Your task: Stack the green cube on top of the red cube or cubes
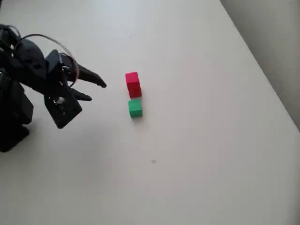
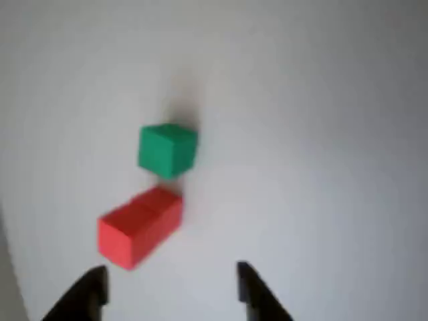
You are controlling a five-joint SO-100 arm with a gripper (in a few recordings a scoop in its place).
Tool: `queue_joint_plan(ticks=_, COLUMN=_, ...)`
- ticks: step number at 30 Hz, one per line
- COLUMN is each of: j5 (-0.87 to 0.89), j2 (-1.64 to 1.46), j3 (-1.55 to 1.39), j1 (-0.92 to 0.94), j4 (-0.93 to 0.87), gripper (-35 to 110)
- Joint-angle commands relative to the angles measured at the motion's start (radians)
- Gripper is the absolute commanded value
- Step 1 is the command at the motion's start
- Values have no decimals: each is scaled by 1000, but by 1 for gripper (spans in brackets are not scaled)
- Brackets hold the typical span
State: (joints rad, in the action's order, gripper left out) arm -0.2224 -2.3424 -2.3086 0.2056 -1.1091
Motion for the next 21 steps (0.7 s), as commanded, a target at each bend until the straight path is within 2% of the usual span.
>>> queue_joint_plan(ticks=1, j5=51, j2=371, j3=368, j1=17, j4=-57, gripper=27)
queue_joint_plan(ticks=9, j5=95, j2=690, j3=578, j1=20, j4=-75, gripper=27)
queue_joint_plan(ticks=21, j5=112, j2=939, j3=696, j1=11, j4=-31, gripper=26)
